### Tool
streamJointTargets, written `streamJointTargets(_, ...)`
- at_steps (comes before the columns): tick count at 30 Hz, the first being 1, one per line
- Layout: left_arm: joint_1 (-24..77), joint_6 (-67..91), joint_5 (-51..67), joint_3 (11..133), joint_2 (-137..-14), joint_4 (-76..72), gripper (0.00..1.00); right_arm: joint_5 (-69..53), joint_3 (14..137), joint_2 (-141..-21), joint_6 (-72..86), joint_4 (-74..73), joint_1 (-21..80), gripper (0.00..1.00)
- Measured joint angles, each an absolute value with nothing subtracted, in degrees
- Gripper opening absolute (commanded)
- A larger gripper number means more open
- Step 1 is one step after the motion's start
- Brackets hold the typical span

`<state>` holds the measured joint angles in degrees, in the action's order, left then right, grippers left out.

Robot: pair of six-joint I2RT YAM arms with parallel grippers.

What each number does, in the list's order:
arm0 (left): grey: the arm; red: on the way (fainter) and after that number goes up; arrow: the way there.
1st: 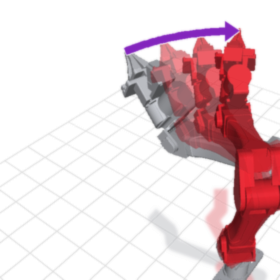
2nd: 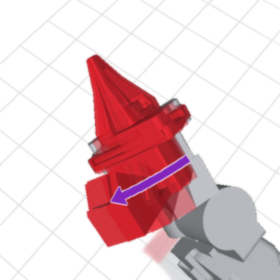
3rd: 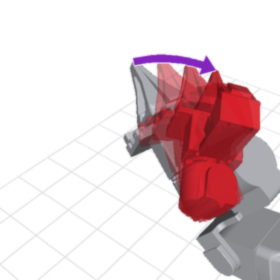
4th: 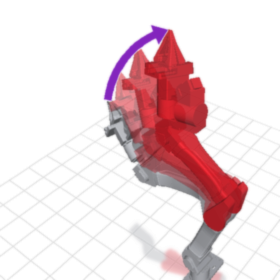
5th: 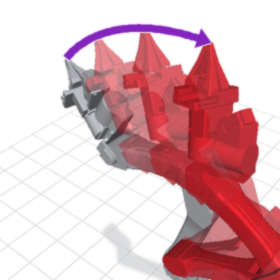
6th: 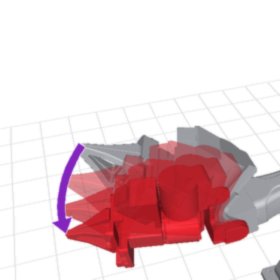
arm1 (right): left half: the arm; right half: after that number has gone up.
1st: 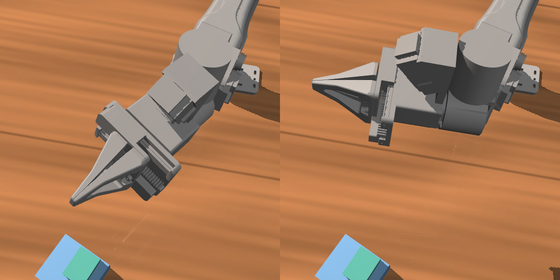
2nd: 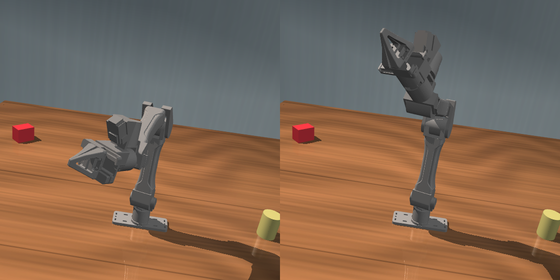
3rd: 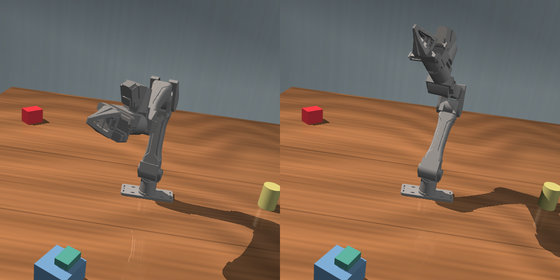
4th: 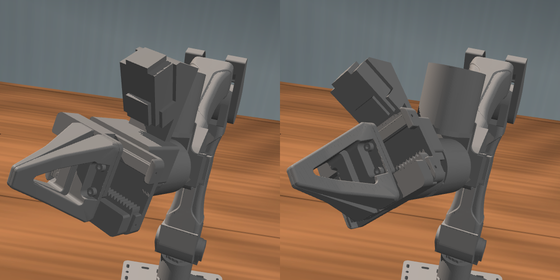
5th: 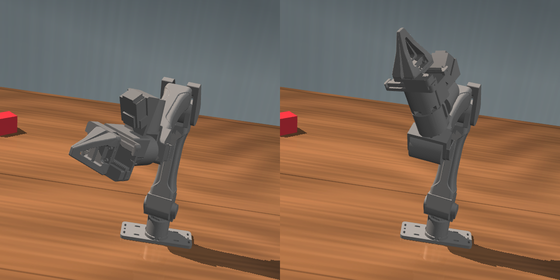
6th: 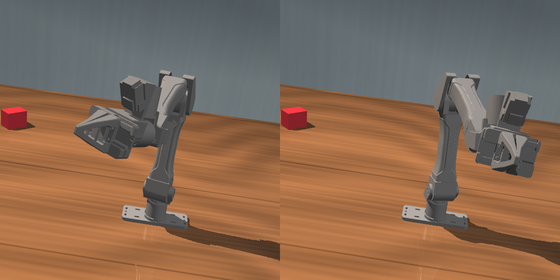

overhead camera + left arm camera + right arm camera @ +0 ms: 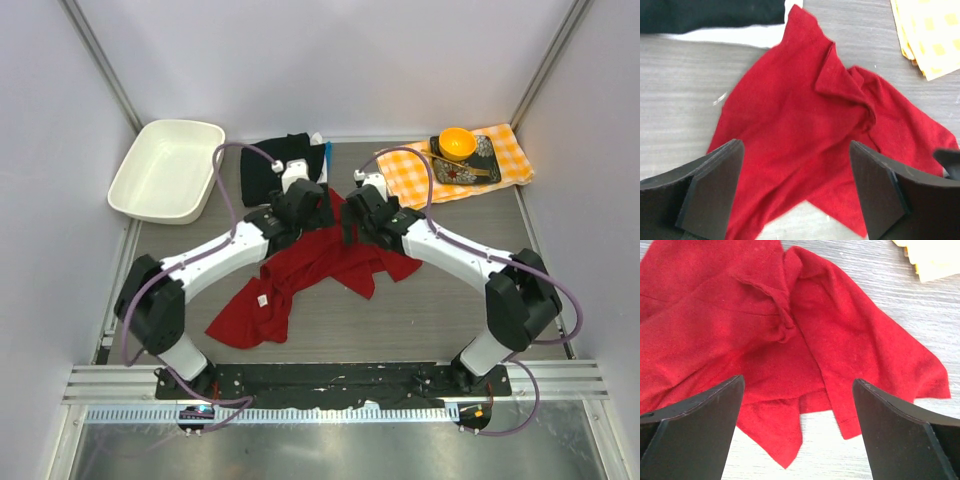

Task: Fold and stack the t-shirts
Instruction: Flatten the tshirt out

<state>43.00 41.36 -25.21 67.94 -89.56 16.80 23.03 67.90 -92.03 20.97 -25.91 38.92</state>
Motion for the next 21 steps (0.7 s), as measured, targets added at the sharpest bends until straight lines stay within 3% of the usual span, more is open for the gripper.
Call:
streamJointTargets(12, 37.21, 25.39, -17.89, 90.35, -114.65, 12.45, 0.69, 28.01, 58.54, -68.05, 24.84, -25.41, 38.87, 0.93)
streamJointTargets(16, 36.18, 22.2, -15.53, 95.68, -121.34, 12.58, 0.61, 28.38, 58.54, -63.44, 25.43, -26.46, 38.87, 0.93)
streamJointTargets(21, 34.81, 21.02, -12.75, 98.87, -126.21, 12.8, 0.58, 28.47, 58.48, -61.21, 25.47, -28.73, 38.87, 0.93)
